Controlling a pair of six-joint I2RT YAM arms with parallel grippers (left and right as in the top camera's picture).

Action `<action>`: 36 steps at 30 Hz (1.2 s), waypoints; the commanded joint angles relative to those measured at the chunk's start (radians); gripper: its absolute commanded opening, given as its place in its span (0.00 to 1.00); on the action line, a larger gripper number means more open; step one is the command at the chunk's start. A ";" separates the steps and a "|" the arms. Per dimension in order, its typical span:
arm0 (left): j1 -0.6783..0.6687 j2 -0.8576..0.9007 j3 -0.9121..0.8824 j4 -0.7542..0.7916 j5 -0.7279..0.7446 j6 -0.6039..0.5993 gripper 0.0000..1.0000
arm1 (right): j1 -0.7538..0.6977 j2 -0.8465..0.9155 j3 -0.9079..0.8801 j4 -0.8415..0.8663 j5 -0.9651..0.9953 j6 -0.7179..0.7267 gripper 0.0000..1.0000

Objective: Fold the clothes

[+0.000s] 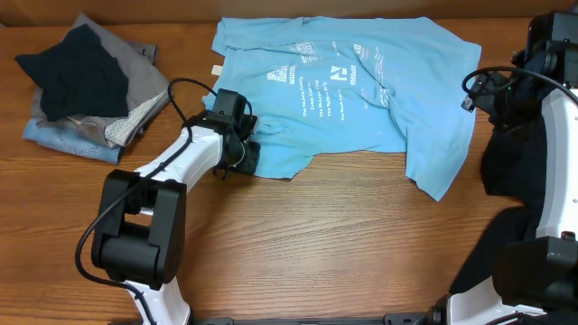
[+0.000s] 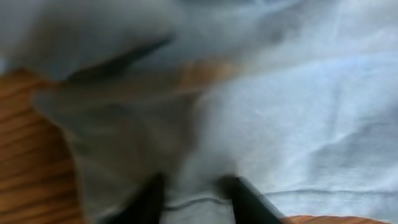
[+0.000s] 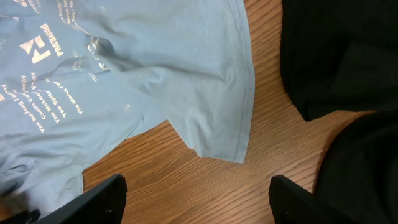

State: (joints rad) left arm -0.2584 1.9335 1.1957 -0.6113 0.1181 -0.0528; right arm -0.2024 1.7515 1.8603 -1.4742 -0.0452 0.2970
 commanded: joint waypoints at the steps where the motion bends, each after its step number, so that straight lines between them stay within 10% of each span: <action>1: 0.004 0.043 -0.013 -0.025 -0.003 -0.008 0.11 | -0.002 -0.023 0.002 0.009 -0.002 0.011 0.77; 15: 0.268 -0.174 0.221 -0.565 -0.200 -0.119 0.04 | -0.002 -0.023 -0.158 0.085 -0.011 0.056 0.80; 36: 0.304 -0.267 0.217 -0.692 -0.196 -0.120 0.04 | -0.001 -0.023 -0.928 0.434 -0.129 0.146 0.53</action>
State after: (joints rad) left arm 0.0521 1.6699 1.4086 -1.3022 -0.0650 -0.1558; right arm -0.2024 1.7439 0.9901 -1.0725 -0.1604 0.4042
